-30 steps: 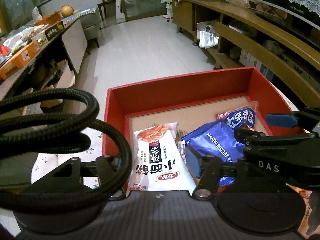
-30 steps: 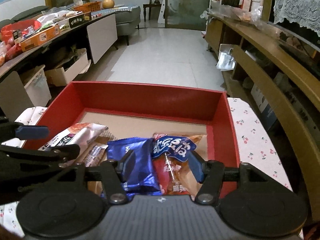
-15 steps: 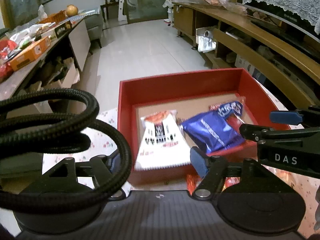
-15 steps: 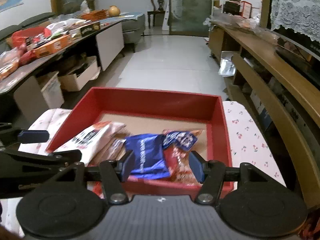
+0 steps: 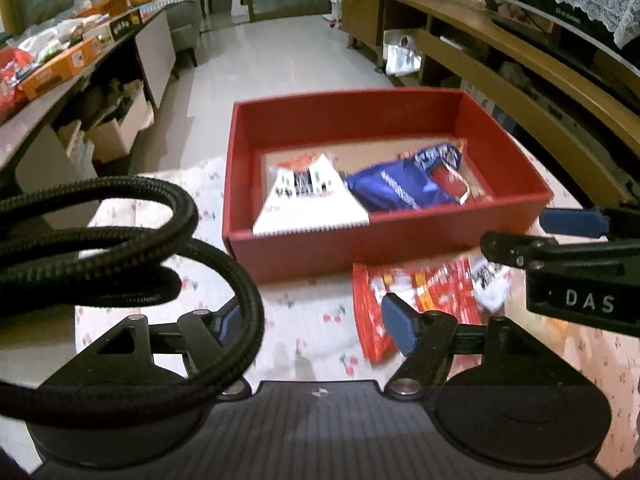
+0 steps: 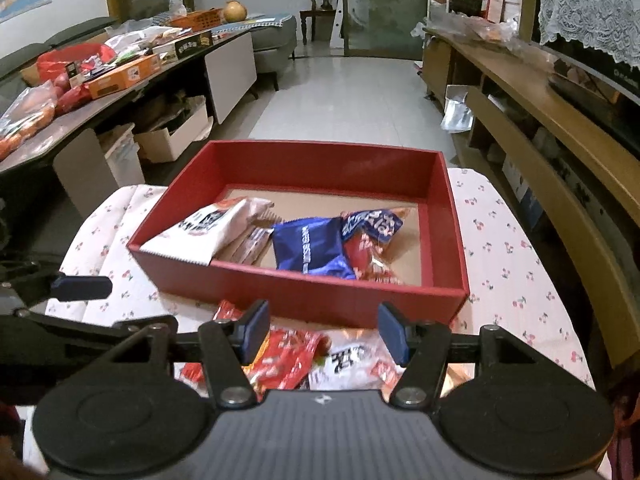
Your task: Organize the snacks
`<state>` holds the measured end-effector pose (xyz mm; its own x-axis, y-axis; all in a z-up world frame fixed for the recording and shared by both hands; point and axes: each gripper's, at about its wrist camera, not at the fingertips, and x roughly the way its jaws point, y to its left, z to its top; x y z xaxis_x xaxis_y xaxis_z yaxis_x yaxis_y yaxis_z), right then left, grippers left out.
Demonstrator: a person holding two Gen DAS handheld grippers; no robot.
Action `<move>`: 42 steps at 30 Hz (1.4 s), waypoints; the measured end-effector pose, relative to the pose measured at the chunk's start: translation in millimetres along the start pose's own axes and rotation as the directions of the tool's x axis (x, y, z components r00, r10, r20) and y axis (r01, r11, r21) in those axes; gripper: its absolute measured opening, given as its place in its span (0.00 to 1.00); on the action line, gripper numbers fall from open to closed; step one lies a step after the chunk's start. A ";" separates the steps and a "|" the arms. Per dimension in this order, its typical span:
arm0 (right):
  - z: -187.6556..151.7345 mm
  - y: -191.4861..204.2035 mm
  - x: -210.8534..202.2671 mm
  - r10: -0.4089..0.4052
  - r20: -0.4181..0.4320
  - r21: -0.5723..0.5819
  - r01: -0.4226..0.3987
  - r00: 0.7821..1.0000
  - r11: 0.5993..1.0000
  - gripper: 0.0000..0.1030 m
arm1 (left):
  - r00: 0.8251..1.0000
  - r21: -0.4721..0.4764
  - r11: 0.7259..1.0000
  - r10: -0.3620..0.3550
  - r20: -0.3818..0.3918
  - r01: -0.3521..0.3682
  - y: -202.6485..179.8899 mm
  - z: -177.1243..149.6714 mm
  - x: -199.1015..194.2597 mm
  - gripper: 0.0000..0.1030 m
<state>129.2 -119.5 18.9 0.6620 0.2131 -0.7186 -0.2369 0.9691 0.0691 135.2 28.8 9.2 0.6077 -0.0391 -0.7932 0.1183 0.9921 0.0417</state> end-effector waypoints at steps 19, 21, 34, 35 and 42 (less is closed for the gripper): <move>-36.5 4.0 -19.2 0.030 -0.061 -0.028 -0.031 0.998 0.999 0.76 | 0.983 -0.092 0.995 -0.049 -0.177 0.033 2.4 -62.2 5.4 0.79; -37.8 3.4 -18.8 0.030 -0.067 -0.029 -0.032 0.997 0.999 0.76 | 0.981 -0.106 0.994 -0.046 -0.188 0.026 -1.4 -64.2 11.8 0.79; -44.7 7.6 -10.0 0.047 -0.115 -0.045 -0.052 0.992 0.998 0.76 | 0.984 -0.042 0.999 -0.028 -0.175 0.021 -6.8 -78.2 2.0 0.65; -45.3 8.4 -9.1 0.046 -0.118 -0.046 -0.052 0.992 0.998 0.76 | 0.984 -0.041 0.999 -0.026 -0.176 0.019 -4.2 -80.1 -0.5 0.64; -47.4 24.7 -0.6 0.092 -0.157 -0.050 -0.101 0.983 0.994 0.85 | 0.984 -0.064 0.998 -0.039 -0.175 0.028 3.0 -82.7 -6.6 0.66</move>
<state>89.3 -101.6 -11.8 0.5175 0.2792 -0.8089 -0.3380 0.9351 0.1066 66.6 41.9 -35.7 0.4557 -0.0558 -0.8884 0.0842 0.9963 -0.0194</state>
